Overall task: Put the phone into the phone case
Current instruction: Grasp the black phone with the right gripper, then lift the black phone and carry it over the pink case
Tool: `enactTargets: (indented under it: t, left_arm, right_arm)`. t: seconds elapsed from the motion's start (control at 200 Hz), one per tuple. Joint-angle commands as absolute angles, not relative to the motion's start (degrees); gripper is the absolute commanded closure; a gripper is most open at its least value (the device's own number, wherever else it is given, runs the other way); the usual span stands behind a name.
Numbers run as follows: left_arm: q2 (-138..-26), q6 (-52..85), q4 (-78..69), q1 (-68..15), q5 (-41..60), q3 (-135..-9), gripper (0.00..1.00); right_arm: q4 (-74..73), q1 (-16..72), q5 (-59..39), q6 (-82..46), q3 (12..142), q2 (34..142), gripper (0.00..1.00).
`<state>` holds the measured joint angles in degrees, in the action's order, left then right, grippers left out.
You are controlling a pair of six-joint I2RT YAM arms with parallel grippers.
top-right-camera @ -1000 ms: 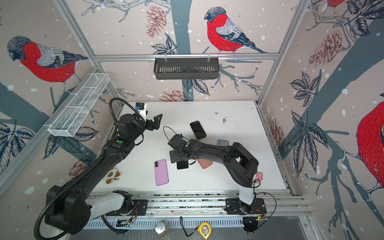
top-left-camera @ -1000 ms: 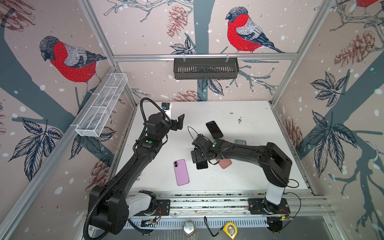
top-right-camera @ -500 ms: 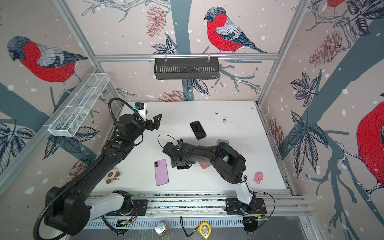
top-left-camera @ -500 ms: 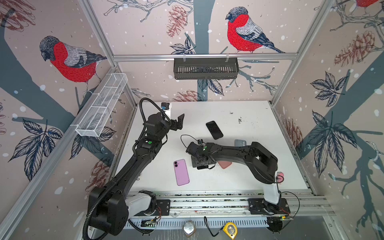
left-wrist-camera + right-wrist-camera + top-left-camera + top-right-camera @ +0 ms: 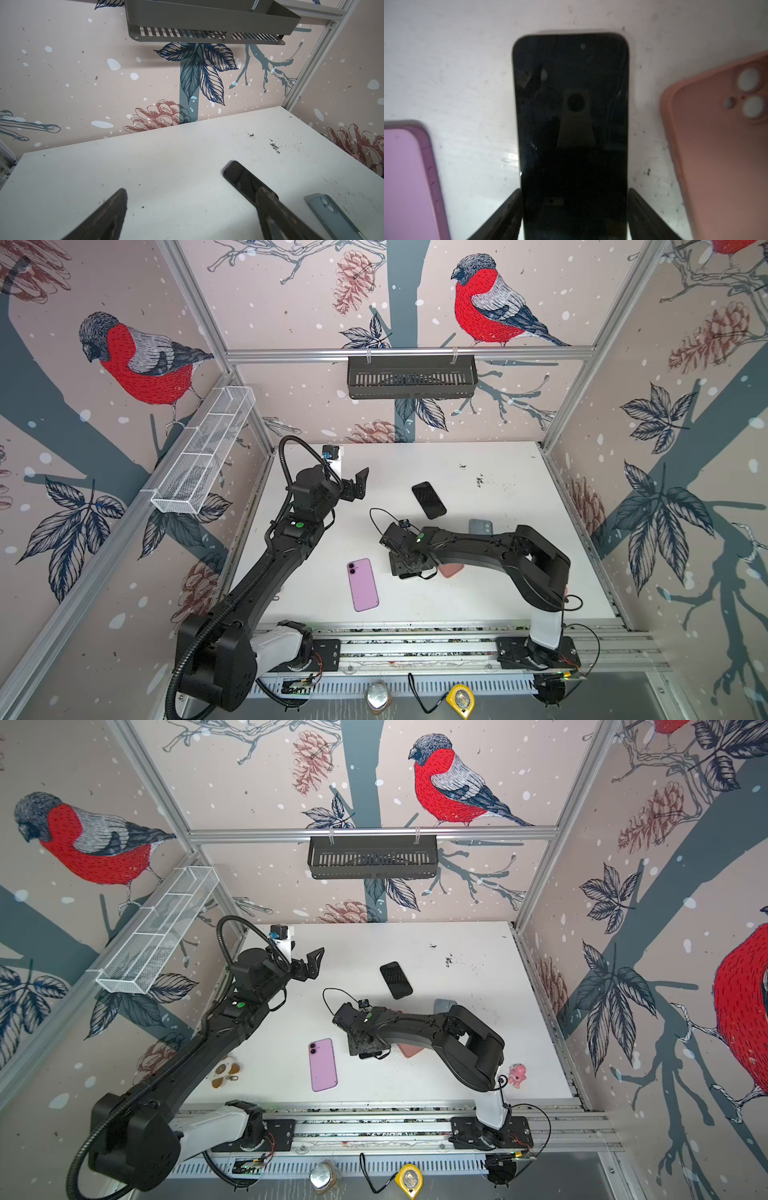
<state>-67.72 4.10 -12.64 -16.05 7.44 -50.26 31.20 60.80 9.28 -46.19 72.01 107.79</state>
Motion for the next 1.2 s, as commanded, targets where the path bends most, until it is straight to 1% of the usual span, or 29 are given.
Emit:
enactTargets:
  t: [0.0,0.195,0.26,0.345,0.42,0.535,0.72,0.871,1.026,1.191]
  left_arm:
    - [-67.53,3.70,-14.20,-15.94,7.74,-50.20,0.04]
    - [-67.59,3.60,-14.23,-15.91,7.77,-50.21,0.04]
    - [-67.61,3.65,-14.31,-15.91,7.86,-50.27,0.04]
    - [-67.51,3.52,-14.39,-15.91,8.04,-50.12,0.04]
    - [-67.55,3.34,-14.40,-15.99,8.09,-50.11,0.04]
    - [-67.43,3.17,-14.50,-15.97,8.09,-50.09,0.04]
    - [-67.50,3.16,-14.56,-15.93,7.82,-49.92,0.04]
    - [-67.72,3.16,-14.60,-15.99,8.00,-50.01,0.04]
    - [-67.73,3.16,-14.52,-15.94,7.91,-49.97,0.04]
    - [-67.69,3.08,-14.59,-15.91,7.91,-50.01,0.04]
  right_arm:
    - [28.40,59.75,7.38,-36.31,70.55,102.63,0.25]
    - [24.36,52.59,-3.15,-19.65,62.84,92.05,0.30]
    - [24.54,50.00,-2.79,-14.64,60.14,89.03,0.34]
    - [25.91,48.09,-1.49,-9.19,58.27,87.16,0.34]
    - [27.30,46.90,2.15,-6.09,57.37,86.40,0.34]
    - [28.05,45.41,5.69,-4.54,56.18,86.74,0.34]
    - [26.44,44.06,4.61,-3.55,53.78,88.81,0.33]
    - [22.87,43.47,1.74,-1.39,52.24,88.88,0.32]
    - [20.40,42.77,1.94,0.19,51.50,89.77,0.31]
    - [19.31,42.01,0.98,2.49,51.16,90.09,0.24]
